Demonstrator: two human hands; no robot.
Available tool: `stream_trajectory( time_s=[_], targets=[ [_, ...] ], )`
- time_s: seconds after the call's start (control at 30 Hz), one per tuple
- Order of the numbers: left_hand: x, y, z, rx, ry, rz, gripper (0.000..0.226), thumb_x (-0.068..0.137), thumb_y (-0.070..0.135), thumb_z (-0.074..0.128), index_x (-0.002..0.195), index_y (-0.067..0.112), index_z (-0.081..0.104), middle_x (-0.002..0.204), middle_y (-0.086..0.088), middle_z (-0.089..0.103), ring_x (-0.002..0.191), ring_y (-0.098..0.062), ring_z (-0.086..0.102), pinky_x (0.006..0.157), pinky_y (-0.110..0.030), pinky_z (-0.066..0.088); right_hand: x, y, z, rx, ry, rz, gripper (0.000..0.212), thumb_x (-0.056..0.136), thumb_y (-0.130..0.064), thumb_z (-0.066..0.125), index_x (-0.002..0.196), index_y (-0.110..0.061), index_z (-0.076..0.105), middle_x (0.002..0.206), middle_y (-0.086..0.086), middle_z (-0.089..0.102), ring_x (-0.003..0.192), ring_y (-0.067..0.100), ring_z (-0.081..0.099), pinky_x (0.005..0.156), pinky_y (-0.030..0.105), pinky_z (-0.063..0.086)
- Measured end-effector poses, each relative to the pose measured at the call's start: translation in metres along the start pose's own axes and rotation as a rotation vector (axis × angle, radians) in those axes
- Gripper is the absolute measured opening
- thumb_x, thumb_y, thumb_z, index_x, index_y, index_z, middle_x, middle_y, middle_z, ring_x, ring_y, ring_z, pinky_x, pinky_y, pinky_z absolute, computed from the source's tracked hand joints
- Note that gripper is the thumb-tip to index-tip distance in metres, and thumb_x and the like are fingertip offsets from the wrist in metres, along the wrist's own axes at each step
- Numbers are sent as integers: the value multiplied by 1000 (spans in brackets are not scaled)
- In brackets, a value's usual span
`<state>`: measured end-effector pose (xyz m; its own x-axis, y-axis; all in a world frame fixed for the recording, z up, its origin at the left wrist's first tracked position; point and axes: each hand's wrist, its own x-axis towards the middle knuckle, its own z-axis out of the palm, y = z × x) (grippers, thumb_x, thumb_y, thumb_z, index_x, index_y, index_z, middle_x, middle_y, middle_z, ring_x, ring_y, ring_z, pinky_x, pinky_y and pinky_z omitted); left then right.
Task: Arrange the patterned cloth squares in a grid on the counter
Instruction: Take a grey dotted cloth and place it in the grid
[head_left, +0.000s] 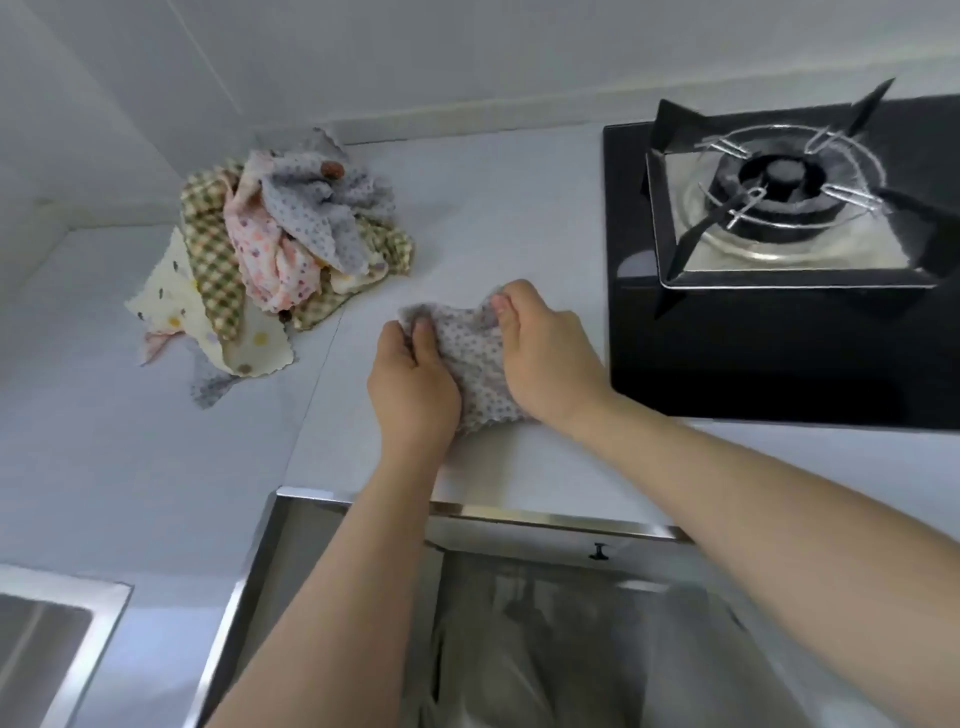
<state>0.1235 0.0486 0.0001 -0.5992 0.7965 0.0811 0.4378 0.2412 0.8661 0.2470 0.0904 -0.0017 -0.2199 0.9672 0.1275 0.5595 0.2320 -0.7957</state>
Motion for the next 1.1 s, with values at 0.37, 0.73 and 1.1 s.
stream_trajectory(
  time_s=[0.37, 0.73, 1.1],
  targets=[
    [-98, 132, 0, 165, -464, 69, 35, 108, 33, 40, 83, 10, 43, 70, 3, 49, 62, -8, 42, 52, -16, 34, -115, -26, -136, 61, 239, 518, 39, 110, -44, 20, 104, -17, 48, 78, 1, 58, 69, 18, 58, 52, 34, 40],
    [-298, 287, 165, -29, -893, 253, 34, 109, 36, 38, 94, 9, 53, 79, 3, 55, 66, -6, 51, 55, -20, 45, -250, 80, -378, -29, 692, 799, 36, 110, -38, 25, 111, -15, 52, 91, 6, 59, 77, 24, 53, 65, 34, 36],
    [-463, 384, 304, -105, -1073, 198, 34, 108, 33, 40, 79, 17, 48, 79, 1, 55, 70, -13, 53, 56, -20, 44, -342, 174, -556, -38, 921, 987, 35, 111, -33, 29, 110, -11, 56, 88, 3, 55, 79, 24, 47, 64, 28, 27]
  ],
)
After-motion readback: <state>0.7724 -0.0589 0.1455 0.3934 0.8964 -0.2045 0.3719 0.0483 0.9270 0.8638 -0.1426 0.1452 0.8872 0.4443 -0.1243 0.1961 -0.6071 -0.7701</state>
